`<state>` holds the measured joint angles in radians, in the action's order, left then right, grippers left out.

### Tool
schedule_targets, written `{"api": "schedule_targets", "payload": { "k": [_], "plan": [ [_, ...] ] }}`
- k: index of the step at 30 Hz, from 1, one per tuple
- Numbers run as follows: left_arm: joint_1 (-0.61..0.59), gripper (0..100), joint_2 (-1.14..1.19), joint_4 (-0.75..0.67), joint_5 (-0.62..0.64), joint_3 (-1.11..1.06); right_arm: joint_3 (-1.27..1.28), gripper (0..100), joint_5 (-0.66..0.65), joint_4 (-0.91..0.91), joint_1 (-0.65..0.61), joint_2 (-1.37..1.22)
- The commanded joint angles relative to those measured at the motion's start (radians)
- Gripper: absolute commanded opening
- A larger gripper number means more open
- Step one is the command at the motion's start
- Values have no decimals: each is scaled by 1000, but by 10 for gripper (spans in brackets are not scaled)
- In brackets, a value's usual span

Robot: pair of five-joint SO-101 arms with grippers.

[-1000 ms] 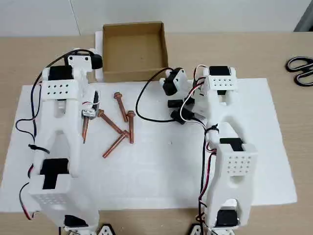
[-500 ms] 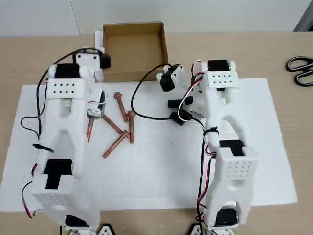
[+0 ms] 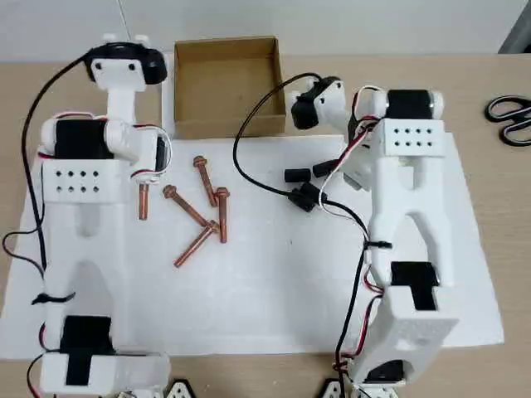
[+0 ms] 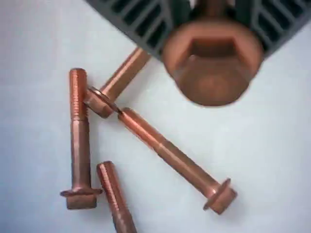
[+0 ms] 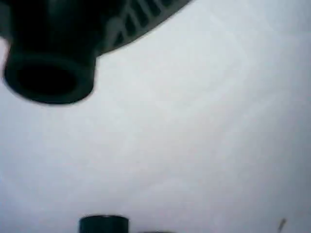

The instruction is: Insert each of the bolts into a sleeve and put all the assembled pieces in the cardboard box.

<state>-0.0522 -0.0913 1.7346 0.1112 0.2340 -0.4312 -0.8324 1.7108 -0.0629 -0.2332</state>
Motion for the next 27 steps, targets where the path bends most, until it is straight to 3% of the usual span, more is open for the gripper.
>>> {"api": "schedule_targets", "payload": {
  "k": [1, 11, 16, 21, 27],
  "plan": [
    [-2, 6, -106, 17, 60, -15, 83, 5, 58, 22, 1, 163],
    [5, 6, -276, 17, 63, -130, 503, 4, 387, 16, -47, 570],
    [3, 6, -384, 12, 68, -131, 585, 4, 566, 16, -59, 727],
    [2, 6, -511, -49, 78, -134, 586, 4, 621, 13, -67, 891],
    [5, 6, -603, -54, 273, -134, 638, 4, 620, 13, -116, 1055]
  ]
}}
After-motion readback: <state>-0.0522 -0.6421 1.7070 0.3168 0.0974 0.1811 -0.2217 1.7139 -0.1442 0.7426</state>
